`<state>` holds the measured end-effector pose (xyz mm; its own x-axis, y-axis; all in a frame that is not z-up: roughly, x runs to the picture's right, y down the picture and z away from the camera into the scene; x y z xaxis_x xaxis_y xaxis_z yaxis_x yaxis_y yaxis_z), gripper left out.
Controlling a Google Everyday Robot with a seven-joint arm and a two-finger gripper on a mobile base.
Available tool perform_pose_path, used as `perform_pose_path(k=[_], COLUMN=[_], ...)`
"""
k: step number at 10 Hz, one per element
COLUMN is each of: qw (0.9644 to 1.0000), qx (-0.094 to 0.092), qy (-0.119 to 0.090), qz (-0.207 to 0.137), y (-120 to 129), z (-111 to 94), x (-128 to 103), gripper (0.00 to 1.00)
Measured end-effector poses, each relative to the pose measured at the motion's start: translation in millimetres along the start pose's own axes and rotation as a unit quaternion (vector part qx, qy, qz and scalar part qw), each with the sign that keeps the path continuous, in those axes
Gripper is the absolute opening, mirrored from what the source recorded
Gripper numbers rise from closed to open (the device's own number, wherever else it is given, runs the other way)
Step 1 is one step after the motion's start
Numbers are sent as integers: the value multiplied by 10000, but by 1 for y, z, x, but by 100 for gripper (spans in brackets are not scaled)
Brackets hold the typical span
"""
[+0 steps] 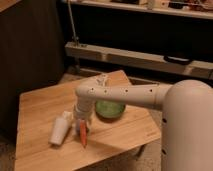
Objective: Place the pepper on the white sponge
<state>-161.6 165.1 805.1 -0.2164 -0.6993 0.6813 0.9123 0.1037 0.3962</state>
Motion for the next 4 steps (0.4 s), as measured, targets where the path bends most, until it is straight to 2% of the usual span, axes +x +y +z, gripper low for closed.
perform_pose_path(k=[1,4], qw=[10000,10000], qx=[35,32], qy=[10,3], qz=[54,89], y=[0,2], z=[2,4], x=[8,11], gripper=[74,74])
